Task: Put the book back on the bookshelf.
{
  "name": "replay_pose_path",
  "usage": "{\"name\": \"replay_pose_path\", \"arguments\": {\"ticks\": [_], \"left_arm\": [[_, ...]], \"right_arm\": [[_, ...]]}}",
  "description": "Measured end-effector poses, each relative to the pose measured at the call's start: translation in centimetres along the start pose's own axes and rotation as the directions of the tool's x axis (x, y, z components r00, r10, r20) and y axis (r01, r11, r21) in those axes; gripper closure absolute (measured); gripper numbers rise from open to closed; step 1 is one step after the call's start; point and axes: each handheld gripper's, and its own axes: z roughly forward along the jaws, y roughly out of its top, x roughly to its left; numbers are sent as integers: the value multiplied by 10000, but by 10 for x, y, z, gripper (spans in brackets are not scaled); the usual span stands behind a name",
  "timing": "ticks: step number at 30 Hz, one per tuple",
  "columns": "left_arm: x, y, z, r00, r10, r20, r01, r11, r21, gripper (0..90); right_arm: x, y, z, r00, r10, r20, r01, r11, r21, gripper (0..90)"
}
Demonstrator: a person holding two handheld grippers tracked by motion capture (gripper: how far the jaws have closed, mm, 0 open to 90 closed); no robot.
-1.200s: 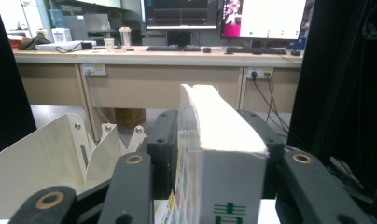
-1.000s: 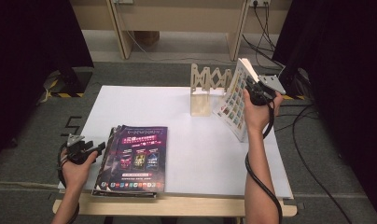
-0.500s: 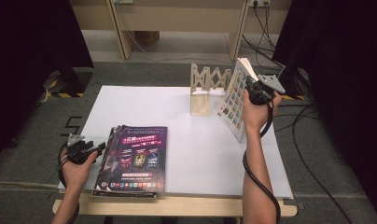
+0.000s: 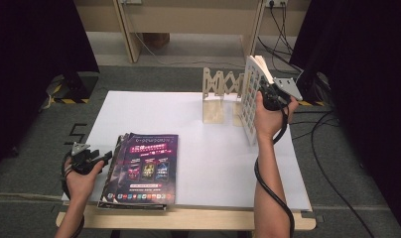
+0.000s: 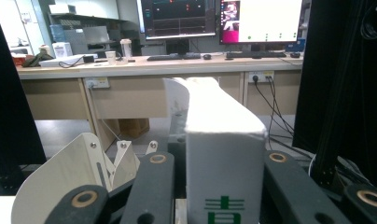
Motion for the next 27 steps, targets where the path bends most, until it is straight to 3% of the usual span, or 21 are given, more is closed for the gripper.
{"name": "replay_pose_path", "arguments": {"ticks": [5,16,27], "left_arm": [[0,0,0,10000,-8,1,8,10000,-21,408],[0,0,0,10000,-9,-10,9,10000,-30,408],[0,0,0,10000,-21,2,21,10000,25,408]], "right_arm": [[-1,0,5,9998,177,16,-177,9998,-91,747],[1,7,18,9999,93,98,-90,9997,-246,747],[4,3,33,9997,98,226,-93,9997,-209,747]]}}
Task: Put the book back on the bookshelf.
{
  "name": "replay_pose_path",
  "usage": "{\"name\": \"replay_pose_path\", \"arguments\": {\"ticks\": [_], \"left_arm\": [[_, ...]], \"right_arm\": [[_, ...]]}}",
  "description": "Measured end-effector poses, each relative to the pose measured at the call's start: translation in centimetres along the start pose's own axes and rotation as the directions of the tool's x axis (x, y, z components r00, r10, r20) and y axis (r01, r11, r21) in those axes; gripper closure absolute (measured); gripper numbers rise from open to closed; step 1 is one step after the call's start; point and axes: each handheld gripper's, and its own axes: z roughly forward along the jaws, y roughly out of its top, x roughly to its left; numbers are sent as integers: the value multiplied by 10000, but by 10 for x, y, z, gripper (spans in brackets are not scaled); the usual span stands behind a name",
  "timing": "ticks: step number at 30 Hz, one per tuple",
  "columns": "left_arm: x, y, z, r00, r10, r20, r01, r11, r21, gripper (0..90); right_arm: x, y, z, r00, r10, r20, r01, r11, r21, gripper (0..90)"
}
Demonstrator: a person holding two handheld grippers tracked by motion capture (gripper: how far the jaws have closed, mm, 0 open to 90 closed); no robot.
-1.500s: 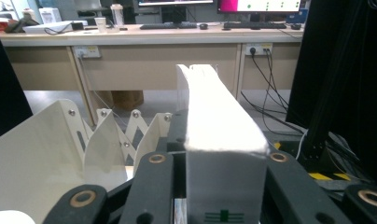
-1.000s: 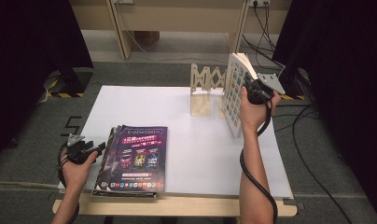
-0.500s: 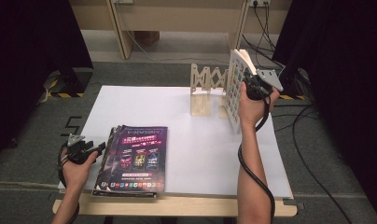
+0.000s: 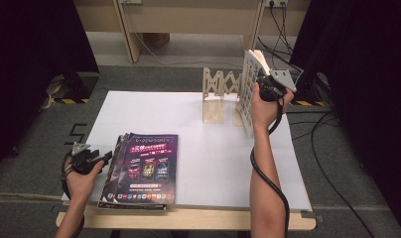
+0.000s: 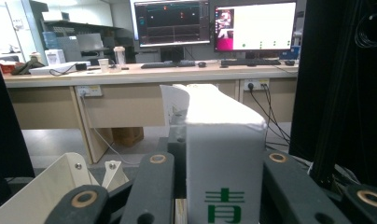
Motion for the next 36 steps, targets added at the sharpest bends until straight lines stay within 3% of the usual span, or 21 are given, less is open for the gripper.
{"name": "replay_pose_path", "arguments": {"ticks": [12,16,29,36], "left_arm": [[-1,0,0,9999,105,-32,-105,9999,-18,409],[-1,0,0,10000,91,-14,-91,10000,-36,409],[-1,0,0,9999,126,-17,-126,9999,-48,409],[-1,0,0,9999,130,-9,-130,9999,-52,409]], "right_arm": [[0,-19,-7,9991,-414,96,417,9982,-420,741],[-3,-22,-12,9996,-267,19,267,9992,-286,738],[-12,-22,-25,9992,-377,152,377,9993,33,720],[-15,-20,-27,9992,-398,0,398,9991,172,694]]}}
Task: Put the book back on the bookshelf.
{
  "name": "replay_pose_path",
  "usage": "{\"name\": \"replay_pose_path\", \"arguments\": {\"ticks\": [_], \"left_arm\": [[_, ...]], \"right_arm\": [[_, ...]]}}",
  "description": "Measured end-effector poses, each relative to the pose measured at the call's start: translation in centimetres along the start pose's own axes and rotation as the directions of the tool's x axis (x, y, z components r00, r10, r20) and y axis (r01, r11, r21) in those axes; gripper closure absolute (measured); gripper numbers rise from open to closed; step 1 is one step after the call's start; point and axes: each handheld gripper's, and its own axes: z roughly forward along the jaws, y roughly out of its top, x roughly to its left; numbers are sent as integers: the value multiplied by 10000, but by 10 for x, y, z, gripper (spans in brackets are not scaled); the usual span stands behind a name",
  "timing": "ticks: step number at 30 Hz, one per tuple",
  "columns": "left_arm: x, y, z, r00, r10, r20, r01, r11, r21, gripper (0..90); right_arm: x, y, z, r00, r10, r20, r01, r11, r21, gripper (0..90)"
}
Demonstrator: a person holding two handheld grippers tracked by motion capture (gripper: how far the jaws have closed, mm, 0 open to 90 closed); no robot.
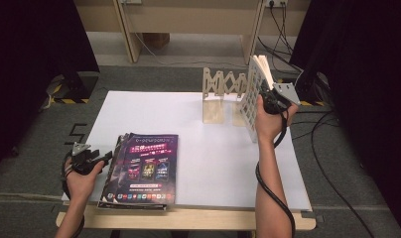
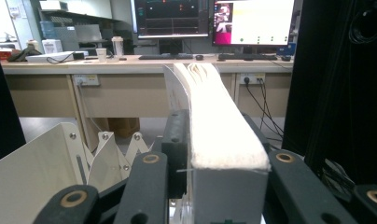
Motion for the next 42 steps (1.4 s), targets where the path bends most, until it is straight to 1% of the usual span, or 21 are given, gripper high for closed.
{"name": "replay_pose_path", "arguments": {"ticks": [3,8,11,15,18,19,22,25,26,30,31,32,34,35,38,40,42], "left_arm": [[0,0,0,10000,11,-2,-11,10000,-1,409],[0,0,0,10000,10,0,-10,10000,14,409],[0,0,0,10000,13,-6,-13,10000,24,409],[0,0,1,10000,-13,1,13,10000,22,409],[0,0,1,10000,-13,0,13,10000,30,409],[0,0,0,10000,-17,-1,17,10000,26,409],[0,0,1,10000,-37,12,37,10000,20,409],[0,0,1,10000,-29,12,29,10000,26,409],[0,0,1,10000,-30,13,30,10000,26,409],[0,0,1,10000,-51,4,51,10000,48,409],[0,0,1,10000,-46,13,46,10000,35,409],[0,0,1,10000,-45,15,45,10000,33,409],[0,0,1,10000,-52,12,52,10000,45,409],[1,0,1,10000,-67,13,67,10000,44,409],[1,0,1,10000,-64,19,64,10000,51,409],[1,0,1,10000,-66,23,66,10000,52,409],[1,0,1,10000,-81,38,81,10000,37,409]], "right_arm": [[-2,2,0,9999,92,-108,-91,9999,70,668],[-3,2,2,9996,66,-267,-59,9997,258,608],[-4,3,2,9996,113,-270,-105,9995,312,593],[-5,5,4,9995,7,-310,3,9995,327,582],[-5,6,6,9994,-36,-357,55,9985,553,583],[-6,6,8,9994,-113,-342,135,9977,660,585],[-6,6,9,9993,38,-373,-5,9960,899,604],[-6,7,11,9996,-73,-283,103,9943,1064,634],[-6,7,11,9997,-25,-259,53,9937,1117,644],[-5,7,12,9996,-58,-263,89,9931,1173,679],[-6,7,13,9996,-132,-261,163,9925,1213,688],[-5,7,13,9997,-69,-252,100,9920,1255,704],[-4,6,13,9997,-163,-175,183,9920,1251,727],[-4,6,13,9998,-127,-179,149,9917,1280,734],[-3,7,13,9998,-30,-178,53,9916,1289,742],[-3,6,13,9998,-46,-186,69,9921,1255,743],[-2,6,13,9999,-12,-116,26,9926,1214,744]]}}
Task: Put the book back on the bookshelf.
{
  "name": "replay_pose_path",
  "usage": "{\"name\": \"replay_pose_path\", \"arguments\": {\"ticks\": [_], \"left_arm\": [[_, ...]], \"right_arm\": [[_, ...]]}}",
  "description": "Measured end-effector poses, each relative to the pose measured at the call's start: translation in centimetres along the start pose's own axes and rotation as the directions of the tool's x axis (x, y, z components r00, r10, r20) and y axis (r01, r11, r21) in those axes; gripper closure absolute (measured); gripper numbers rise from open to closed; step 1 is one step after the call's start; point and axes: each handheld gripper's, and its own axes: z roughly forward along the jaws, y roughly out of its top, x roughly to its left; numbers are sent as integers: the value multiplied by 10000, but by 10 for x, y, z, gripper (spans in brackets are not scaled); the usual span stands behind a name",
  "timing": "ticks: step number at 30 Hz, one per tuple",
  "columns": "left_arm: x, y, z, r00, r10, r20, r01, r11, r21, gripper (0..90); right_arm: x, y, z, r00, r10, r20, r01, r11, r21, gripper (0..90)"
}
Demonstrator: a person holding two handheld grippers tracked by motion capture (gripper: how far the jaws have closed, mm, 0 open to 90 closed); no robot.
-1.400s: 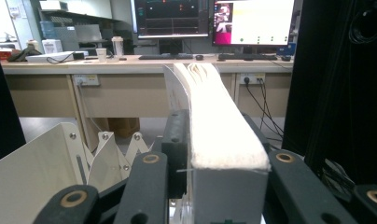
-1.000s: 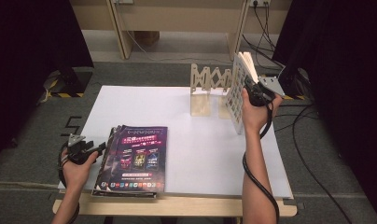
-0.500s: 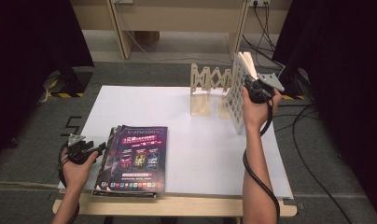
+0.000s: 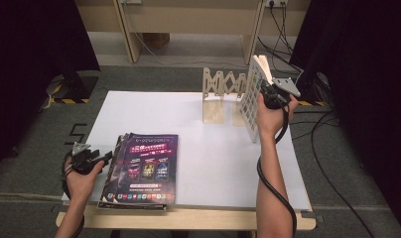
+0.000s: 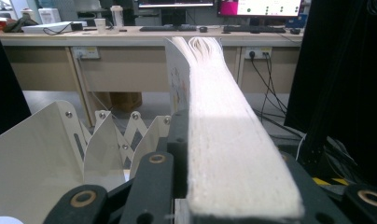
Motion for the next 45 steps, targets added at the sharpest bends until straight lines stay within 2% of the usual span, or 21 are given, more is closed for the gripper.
{"name": "replay_pose_path", "arguments": {"ticks": [14,25,28,35,42,45], "left_arm": [[0,0,0,10000,-36,-15,36,10000,36,408],[1,0,0,10000,-49,-17,49,10000,34,408],[1,0,0,10000,-56,-8,56,10000,20,407],[1,0,0,10000,-47,-9,47,10000,34,407],[0,0,0,10000,3,-23,-3,10000,15,407],[0,0,0,10000,17,-6,-17,10000,-24,407]], "right_arm": [[5,3,6,9999,132,99,-128,9993,-360,747],[11,6,18,9999,-25,149,33,9987,-500,747],[12,8,21,9996,-223,159,231,9983,-534,747],[12,9,24,9996,-174,237,189,9979,-625,747],[14,0,23,9988,-369,316,394,9957,-840,744],[12,-4,21,9989,-270,392,303,9958,-866,740]]}}
